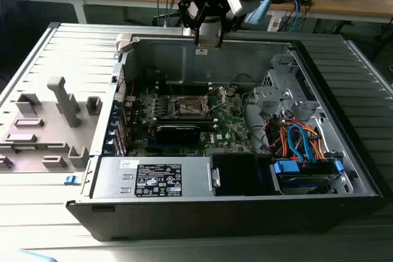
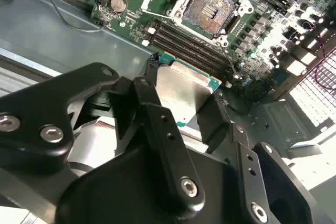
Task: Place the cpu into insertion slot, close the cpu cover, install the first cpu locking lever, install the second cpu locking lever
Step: 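Place the cpu into insertion slot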
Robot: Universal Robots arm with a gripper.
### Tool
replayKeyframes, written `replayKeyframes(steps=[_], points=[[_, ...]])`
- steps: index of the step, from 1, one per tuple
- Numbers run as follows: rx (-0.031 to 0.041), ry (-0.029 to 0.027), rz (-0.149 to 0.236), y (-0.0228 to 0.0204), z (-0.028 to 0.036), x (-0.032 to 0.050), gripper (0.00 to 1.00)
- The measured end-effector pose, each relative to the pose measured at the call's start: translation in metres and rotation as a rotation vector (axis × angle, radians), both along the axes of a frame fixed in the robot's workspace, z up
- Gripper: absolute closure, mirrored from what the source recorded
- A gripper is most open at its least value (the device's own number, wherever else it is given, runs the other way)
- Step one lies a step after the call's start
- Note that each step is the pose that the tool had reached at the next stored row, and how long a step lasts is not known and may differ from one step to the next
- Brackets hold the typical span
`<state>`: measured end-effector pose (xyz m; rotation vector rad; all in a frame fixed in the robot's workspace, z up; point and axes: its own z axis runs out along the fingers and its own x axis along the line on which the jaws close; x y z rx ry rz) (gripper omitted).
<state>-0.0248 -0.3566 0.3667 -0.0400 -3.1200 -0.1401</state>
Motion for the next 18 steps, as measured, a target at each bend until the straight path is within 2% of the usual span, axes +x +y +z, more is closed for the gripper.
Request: replayKeyframes(steps=[6, 9, 18], points=[[0.0, 0.0, 0.0, -0.001, 0.0, -0.0001, 0.45], [0.0, 0.0, 0.0, -0.0035, -0.0002, -0.0004, 0.45], [0.0, 0.0, 0.0, -0.0058, -0.0008, -0.0005, 0.45]])
